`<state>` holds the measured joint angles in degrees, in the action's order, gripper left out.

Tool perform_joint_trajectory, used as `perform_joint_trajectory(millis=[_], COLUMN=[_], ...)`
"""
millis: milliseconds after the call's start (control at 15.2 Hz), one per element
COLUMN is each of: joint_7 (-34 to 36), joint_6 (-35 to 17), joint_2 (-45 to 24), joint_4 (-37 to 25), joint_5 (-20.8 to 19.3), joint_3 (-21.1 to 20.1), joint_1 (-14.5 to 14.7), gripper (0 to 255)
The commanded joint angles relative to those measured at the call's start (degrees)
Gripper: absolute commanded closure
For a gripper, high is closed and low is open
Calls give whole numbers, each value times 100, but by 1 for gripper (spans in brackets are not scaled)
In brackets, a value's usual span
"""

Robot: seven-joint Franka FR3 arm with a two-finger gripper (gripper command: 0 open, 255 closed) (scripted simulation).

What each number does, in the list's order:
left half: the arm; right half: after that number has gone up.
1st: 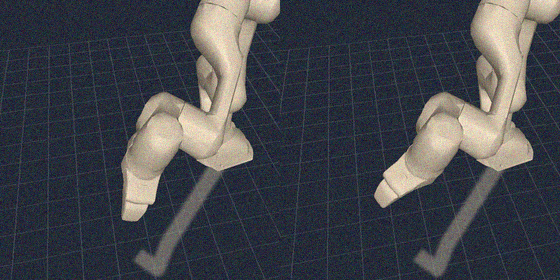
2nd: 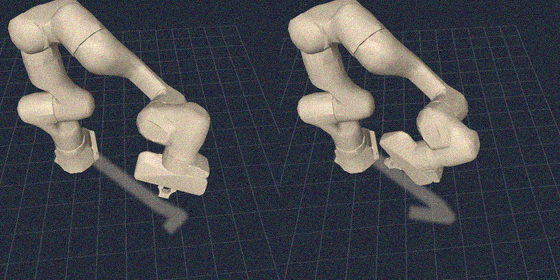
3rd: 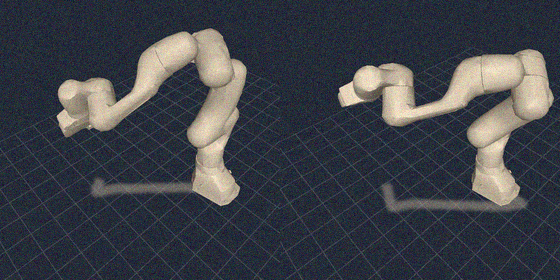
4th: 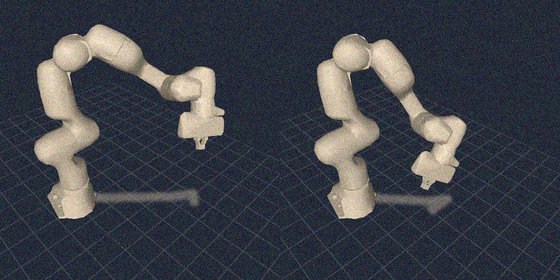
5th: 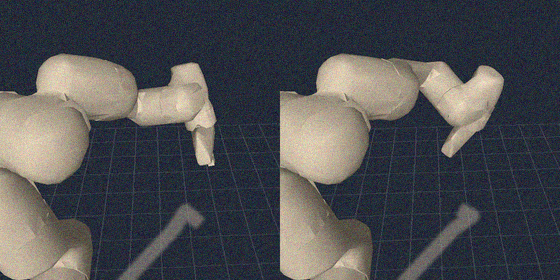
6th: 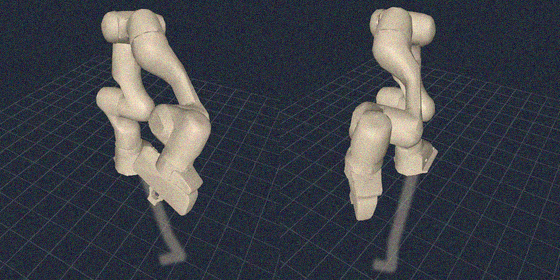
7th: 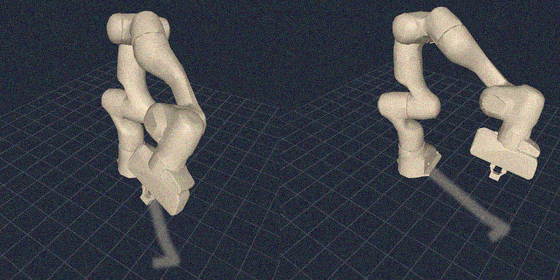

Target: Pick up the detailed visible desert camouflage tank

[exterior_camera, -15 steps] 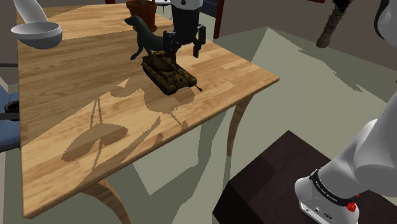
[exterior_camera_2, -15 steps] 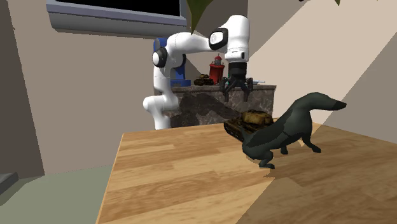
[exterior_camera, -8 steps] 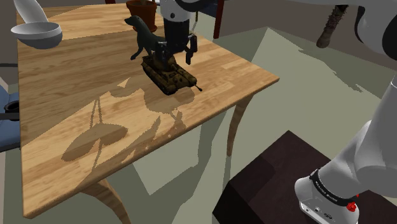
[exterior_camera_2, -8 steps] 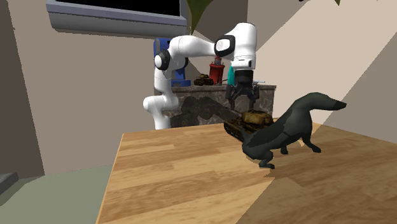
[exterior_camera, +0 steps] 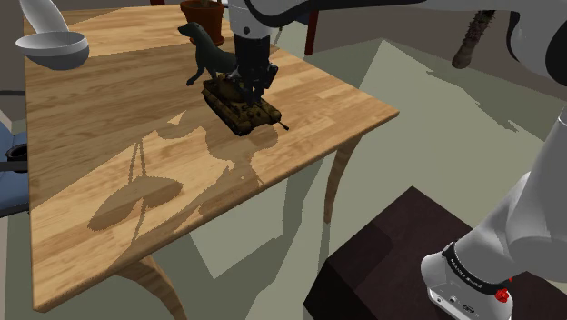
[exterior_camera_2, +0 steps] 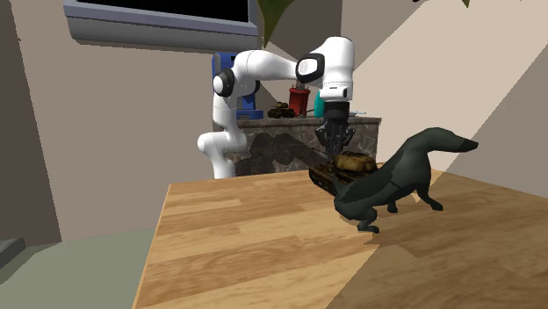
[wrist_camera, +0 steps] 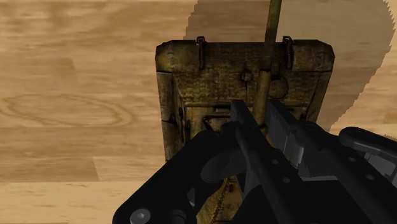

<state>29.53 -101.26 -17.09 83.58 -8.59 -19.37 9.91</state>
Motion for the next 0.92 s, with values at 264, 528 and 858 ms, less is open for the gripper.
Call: perform_joint_trajectory(millis=[264,528,858], joint_7=[0,-10,-27], joint_6=[-3,245,663], joint_2=[2,-21,-91], joint_4=[8,-263,-749], joint_5=[0,-4,-22], joint_3=[1,-5,-12], joint_1=[-2,21,66], gripper=[255,255,255])
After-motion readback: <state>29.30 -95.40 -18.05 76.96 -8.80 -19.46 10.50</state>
